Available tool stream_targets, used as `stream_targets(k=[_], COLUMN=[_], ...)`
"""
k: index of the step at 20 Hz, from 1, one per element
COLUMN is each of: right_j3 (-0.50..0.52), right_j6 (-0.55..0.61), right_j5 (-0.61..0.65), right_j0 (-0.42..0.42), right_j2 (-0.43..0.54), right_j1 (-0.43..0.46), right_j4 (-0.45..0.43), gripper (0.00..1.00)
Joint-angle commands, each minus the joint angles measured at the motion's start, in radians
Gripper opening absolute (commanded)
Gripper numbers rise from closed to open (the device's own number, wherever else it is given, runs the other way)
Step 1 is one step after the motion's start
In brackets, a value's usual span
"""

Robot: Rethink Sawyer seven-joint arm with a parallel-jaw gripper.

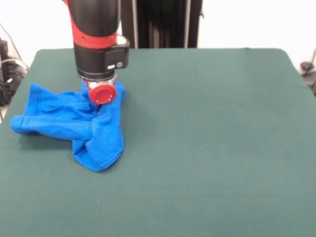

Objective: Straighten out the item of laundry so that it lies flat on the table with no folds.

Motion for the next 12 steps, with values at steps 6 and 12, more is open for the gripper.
stream_targets(k=[6, 12], right_j3=[-0.058, -0.114], right_j6=[0.083, 0.051], right_j5=[-0.120, -0.141], right_j0=[0.009, -0.036], right_j2=[-0.049, -0.110], right_j1=[0.297, 0.325], right_j4=[-0.134, -0.252], gripper=[1.00, 1.00])
